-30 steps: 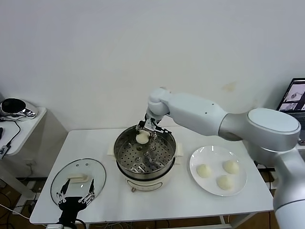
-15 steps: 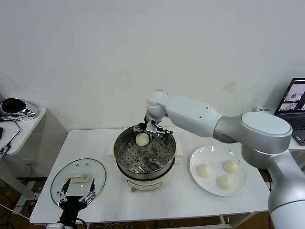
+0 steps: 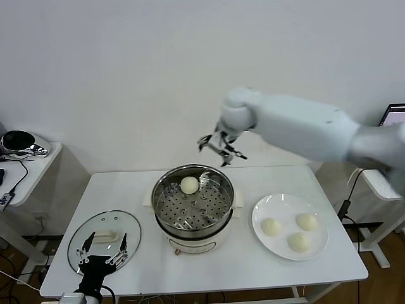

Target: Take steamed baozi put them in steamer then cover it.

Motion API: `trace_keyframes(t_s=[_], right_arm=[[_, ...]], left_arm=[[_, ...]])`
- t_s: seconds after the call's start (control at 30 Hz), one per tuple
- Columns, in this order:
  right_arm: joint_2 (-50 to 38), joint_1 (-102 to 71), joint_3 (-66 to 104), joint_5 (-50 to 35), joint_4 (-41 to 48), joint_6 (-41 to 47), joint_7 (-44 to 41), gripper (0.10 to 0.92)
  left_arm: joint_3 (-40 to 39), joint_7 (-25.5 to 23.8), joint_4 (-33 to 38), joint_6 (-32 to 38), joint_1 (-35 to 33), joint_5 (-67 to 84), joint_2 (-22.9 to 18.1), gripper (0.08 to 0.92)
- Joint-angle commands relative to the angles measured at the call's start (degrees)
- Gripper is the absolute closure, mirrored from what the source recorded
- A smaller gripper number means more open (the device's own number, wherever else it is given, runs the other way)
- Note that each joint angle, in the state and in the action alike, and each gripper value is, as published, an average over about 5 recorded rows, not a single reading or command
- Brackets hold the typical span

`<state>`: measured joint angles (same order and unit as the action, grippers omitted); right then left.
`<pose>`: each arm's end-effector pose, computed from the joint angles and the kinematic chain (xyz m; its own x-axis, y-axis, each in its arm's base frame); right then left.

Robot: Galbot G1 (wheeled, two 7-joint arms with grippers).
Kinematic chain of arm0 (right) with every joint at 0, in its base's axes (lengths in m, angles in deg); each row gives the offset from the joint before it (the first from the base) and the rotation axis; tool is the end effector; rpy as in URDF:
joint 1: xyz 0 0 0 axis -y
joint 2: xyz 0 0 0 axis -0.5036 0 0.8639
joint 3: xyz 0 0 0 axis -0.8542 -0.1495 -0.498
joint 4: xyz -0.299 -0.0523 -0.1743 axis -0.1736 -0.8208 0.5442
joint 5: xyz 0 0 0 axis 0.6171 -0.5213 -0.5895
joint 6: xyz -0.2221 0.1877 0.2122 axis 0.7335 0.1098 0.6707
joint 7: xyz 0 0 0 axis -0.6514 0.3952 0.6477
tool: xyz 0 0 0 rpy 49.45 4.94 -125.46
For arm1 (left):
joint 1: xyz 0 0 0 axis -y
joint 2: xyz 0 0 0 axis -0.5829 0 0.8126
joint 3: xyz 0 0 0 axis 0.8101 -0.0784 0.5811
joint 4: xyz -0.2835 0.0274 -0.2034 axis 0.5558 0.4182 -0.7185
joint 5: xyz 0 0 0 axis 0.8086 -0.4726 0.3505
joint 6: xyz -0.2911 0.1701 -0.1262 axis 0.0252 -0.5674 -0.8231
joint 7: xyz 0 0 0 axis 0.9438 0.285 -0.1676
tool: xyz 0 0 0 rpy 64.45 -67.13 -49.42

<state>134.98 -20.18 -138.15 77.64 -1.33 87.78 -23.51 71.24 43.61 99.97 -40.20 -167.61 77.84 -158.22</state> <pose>0.5326 0.0421 0.0052 -0.3899 -0.1956 0.8998 -0.6746 -0.6044 -0.4237 0.1332 0.0696 -0.2829 -0.9840 -0.0536 0.1698 -0.0271 0.9876 0.1546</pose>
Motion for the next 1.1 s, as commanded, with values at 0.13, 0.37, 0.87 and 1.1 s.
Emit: trace_keyframes(t_s=[0.13, 0.37, 0.87, 1.1], right_arm=[[-26.8, -8.5, 2.6, -3.3, -16.4, 19.5, 0.8, 0.203], [-27.8, -26.0, 12.5, 4.2, -13.2, 17.3, 1.4, 0.203], [-17.9, -37.5, 17.7, 11.8, -3.6, 13.9, 0.9, 0.203], [-13.2, -40.6, 20.0, 13.9, 1.3, 12.9, 1.5, 0.203]], left_arm=[[-0.2, -0.1, -0.1, -0.2, 0.4, -0.2, 0.5, 0.177], [-0.2, -0.1, 0.3, -0.3, 0.0, -0.9, 0.0, 0.177], [0.0, -0.1, 0.5, 0.0, -1.5, -2.4, -2.0, 0.177], [0.3, -0.1, 0.9, 0.1, -2.0, -2.6, -2.4, 0.177]])
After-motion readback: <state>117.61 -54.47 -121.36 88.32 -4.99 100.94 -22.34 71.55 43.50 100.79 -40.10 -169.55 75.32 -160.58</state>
